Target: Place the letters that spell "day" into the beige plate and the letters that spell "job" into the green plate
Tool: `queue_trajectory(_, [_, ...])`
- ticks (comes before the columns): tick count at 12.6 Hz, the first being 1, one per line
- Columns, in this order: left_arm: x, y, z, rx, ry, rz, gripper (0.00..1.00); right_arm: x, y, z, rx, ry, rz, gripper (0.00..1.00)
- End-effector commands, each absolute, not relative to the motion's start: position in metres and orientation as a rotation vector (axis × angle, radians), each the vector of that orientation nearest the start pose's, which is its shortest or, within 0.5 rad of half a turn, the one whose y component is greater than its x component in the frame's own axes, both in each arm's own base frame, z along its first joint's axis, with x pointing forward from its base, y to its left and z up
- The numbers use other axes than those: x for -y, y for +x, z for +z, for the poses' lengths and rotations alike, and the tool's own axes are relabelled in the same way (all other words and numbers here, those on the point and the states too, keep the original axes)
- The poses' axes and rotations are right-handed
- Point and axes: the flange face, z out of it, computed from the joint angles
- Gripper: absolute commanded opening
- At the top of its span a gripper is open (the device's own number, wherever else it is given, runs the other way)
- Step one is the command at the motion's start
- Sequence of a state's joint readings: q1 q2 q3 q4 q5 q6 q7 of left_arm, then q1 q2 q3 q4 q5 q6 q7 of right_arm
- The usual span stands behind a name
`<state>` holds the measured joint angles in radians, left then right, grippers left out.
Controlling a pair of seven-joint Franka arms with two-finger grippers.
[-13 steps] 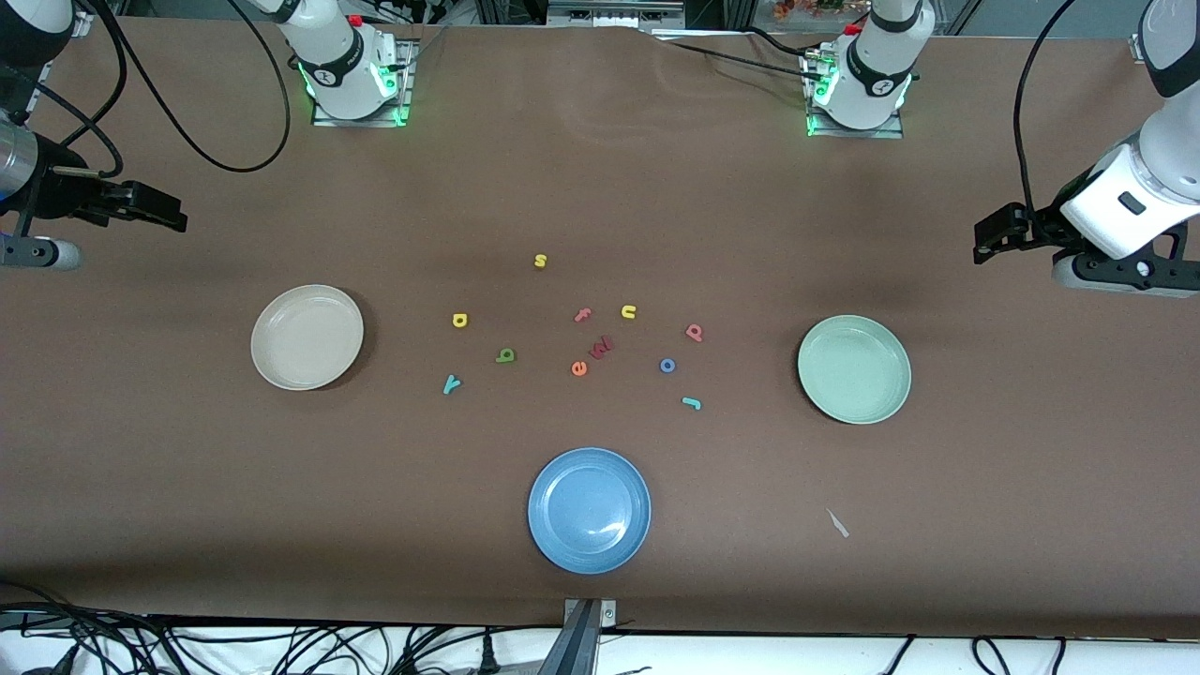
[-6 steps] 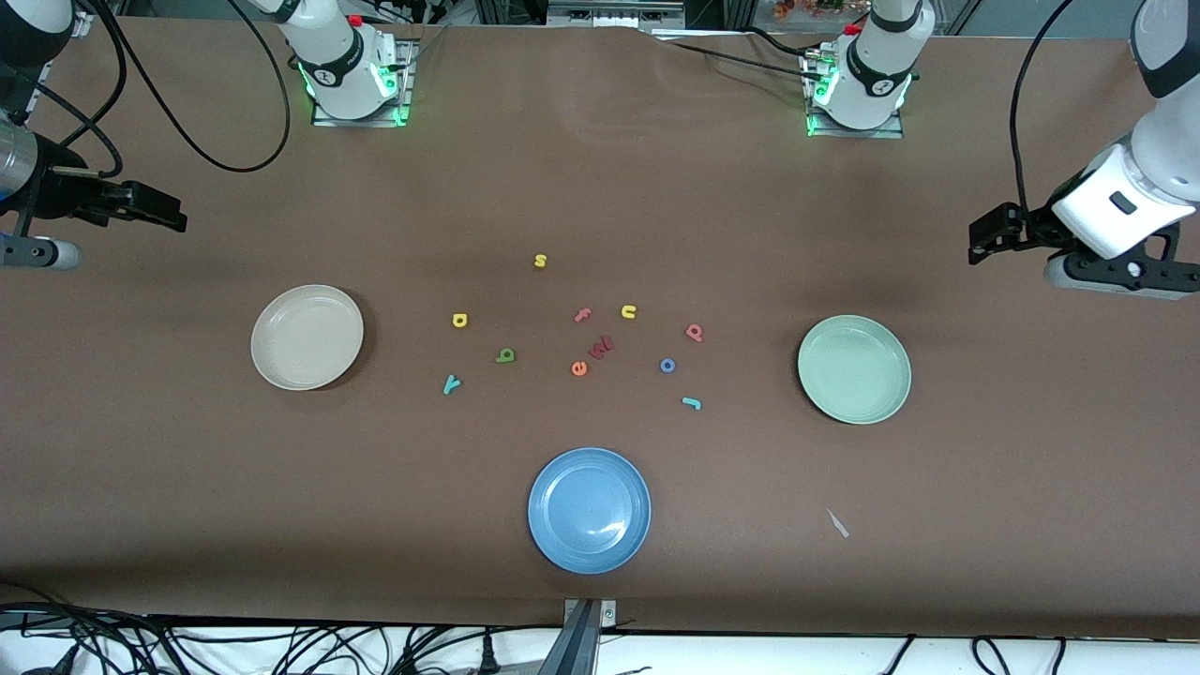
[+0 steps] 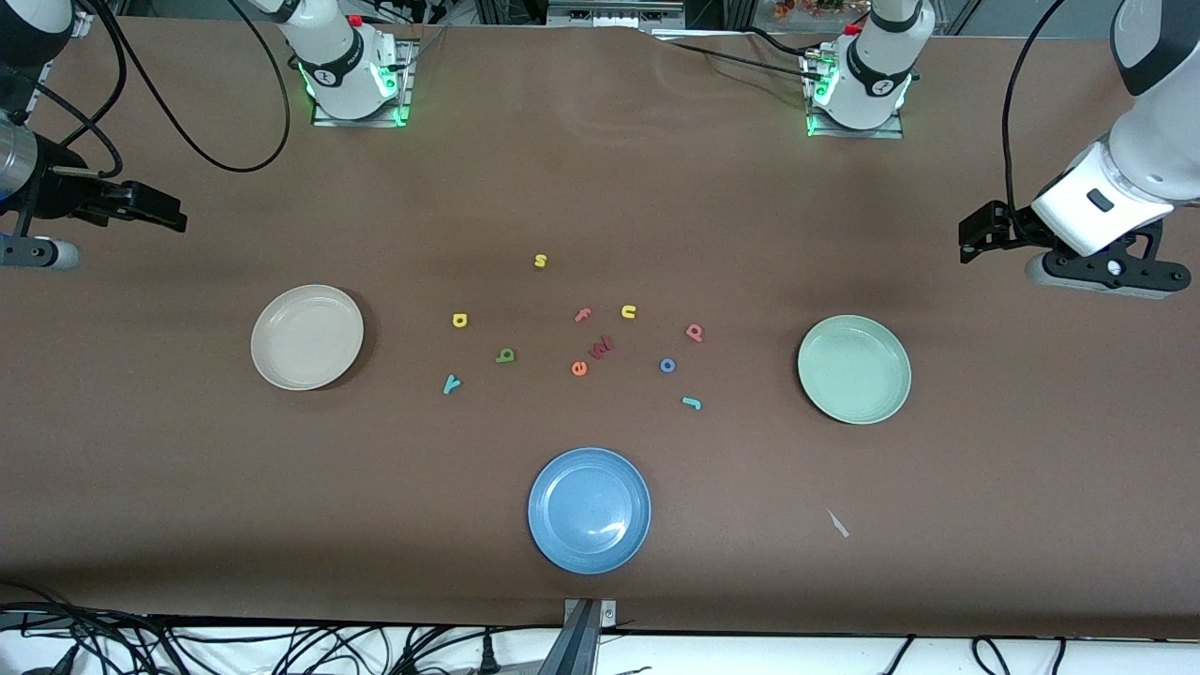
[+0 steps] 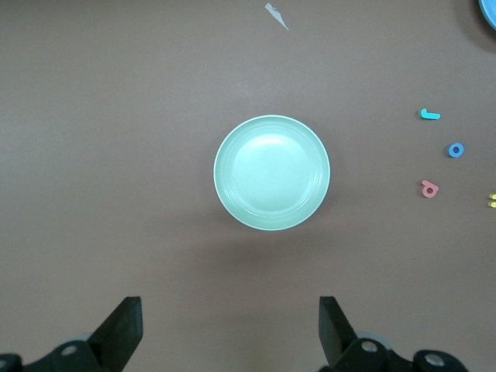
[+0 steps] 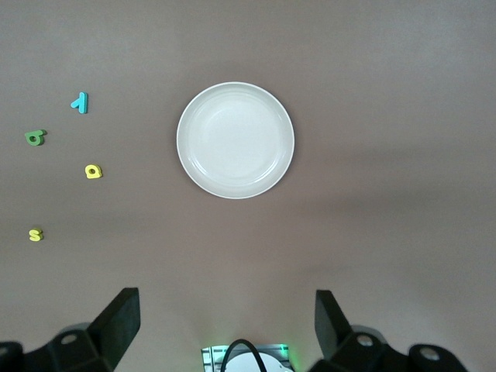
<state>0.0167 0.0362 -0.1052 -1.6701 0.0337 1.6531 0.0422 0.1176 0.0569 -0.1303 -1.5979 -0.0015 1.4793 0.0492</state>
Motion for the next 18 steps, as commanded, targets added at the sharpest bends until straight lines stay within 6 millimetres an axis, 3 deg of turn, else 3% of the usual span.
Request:
queue_trajectory(1, [0.0424, 0.5653, 0.5701, -0.230, -3.071, 0.057, 1.00, 0.0066, 0.5561, 0.5774, -0.092, -3.136, 0.272, 1.00])
queue_trajectory(9, [0.0338, 0.5664, 0.5693, -0.288, -3.076, 0.061, 1.00, 0.0068, 0.5559, 0.5773, -0.092, -3.137, 0.274, 1.00])
queue_trajectory(18, [0.0416, 0.5642, 0.5715, -0.285, -3.085, 0.060, 1.00, 0.0068, 0.5557, 0.5772, -0.092, -3.137, 0.277, 1.00])
